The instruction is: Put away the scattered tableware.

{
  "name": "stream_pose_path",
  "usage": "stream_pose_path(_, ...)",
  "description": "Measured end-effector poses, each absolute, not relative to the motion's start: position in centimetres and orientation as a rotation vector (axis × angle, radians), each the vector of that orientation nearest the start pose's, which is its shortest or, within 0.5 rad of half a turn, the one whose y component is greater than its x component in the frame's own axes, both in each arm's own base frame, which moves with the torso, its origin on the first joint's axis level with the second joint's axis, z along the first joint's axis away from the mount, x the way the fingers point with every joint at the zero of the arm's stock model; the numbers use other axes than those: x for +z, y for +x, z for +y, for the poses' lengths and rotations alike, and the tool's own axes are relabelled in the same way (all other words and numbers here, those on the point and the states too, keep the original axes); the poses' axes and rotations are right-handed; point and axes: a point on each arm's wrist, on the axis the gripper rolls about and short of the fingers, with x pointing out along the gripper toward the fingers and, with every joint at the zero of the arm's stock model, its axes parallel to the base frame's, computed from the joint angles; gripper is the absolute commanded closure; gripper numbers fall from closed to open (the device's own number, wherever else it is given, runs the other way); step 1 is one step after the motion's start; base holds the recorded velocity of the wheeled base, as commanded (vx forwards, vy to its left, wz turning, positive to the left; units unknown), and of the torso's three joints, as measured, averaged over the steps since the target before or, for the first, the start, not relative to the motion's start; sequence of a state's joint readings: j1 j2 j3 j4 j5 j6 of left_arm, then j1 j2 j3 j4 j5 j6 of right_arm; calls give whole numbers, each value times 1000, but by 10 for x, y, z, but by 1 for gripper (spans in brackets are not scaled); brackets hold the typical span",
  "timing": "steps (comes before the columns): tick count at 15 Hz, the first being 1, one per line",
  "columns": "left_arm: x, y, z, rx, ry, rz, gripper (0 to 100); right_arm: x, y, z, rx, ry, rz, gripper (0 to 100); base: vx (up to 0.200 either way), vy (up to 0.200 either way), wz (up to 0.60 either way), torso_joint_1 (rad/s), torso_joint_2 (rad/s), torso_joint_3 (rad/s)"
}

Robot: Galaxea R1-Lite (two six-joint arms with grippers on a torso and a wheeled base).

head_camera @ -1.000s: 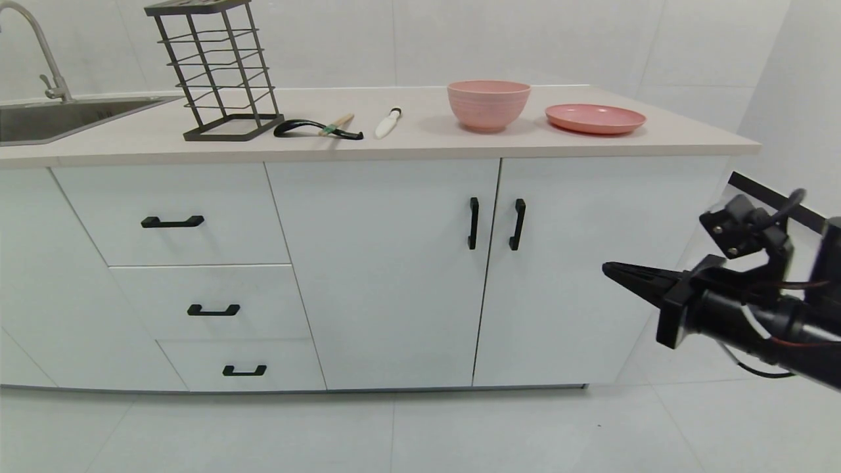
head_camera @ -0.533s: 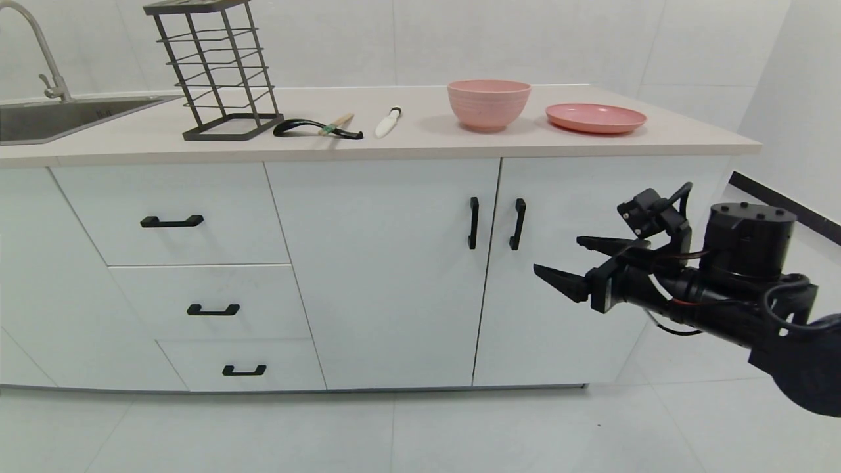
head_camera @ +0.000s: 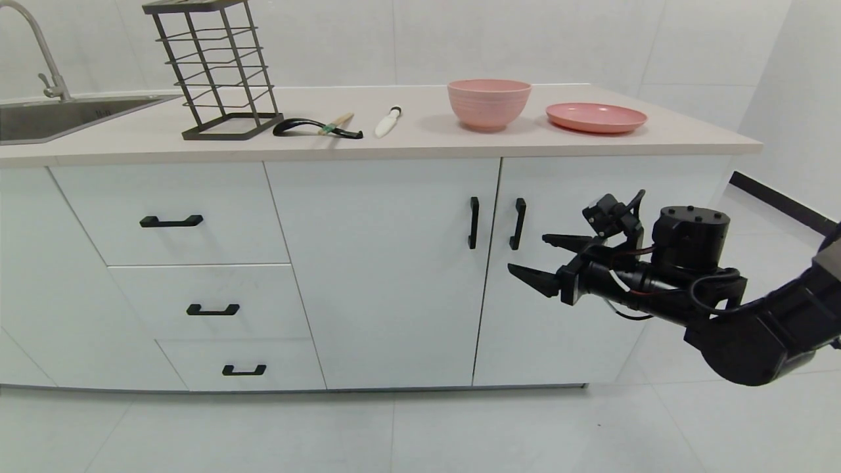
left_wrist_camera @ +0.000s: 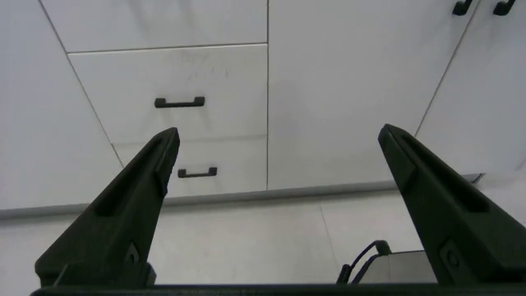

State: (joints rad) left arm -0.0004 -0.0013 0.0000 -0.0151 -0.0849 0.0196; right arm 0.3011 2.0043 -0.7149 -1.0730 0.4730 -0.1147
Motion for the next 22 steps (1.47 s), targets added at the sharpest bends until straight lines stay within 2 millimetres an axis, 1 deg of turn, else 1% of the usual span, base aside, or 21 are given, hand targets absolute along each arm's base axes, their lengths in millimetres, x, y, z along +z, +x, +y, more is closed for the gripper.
stream_pose_path(1, 82, -23, -2, -85, 22, -61, 0, 102, 327, 112, 784, -89, 181, 0, 0, 0, 0, 0, 0, 0)
stream_pose_path(2, 93, -25, -2, -85, 19, -144, 0, 102, 326, 112, 784, -89, 181, 0, 0, 0, 0, 0, 0, 0)
stream_pose_path(3, 109, -29, -2, -84, 17, -228, 0, 104, 325, 111, 787, -90, 173, 0, 0, 0, 0, 0, 0, 0)
stream_pose_path(4, 127, -32, -2, -95, 16, -275, 0, 105, 322, 111, 801, -90, 168, 0, 0, 0, 0, 0, 0, 0)
stream_pose_path(5, 143, -34, -2, -124, 15, -298, 0, 106, 321, 110, 816, -90, 159, 0, 0, 0, 0, 0, 0, 0)
stream_pose_path(7, 166, -30, -3, -231, 17, -273, 0, 109, 315, 108, 902, -81, 142, 0, 0, 0, 0, 0, 0, 0)
stream_pose_path(9, 186, -18, -4, -354, 22, -229, 0, 112, 313, 102, 915, -82, 127, 0, 0, 0, 0, 0, 0, 0)
stream_pose_path(12, 222, 11, -10, -518, 84, -170, 0, 114, 306, 93, 896, -92, 112, 0, 0, 0, 0, 0, 0, 0)
stream_pose_path(14, 238, 34, -16, -606, 123, -161, 0, 113, 302, 90, 891, -91, 119, 0, 0, 0, 0, 0, 0, 0)
stream_pose_path(16, 245, 60, -24, -682, 145, -143, 0, 113, 301, 88, 891, -86, 121, 0, 0, 0, 0, 0, 0, 0)
stream_pose_path(17, 245, 76, -31, -727, 147, -121, 0, 113, 301, 88, 894, -82, 121, 0, 0, 0, 0, 0, 0, 0)
stream_pose_path(20, 233, 106, -47, -812, 79, 5, 0, 113, 304, 84, 878, -81, 118, 0, 0, 0, 0, 0, 0, 0)
stream_pose_path(22, 226, 119, -56, -850, 70, 69, 0, 114, 312, 79, 858, -82, 105, 0, 0, 0, 0, 0, 0, 0)
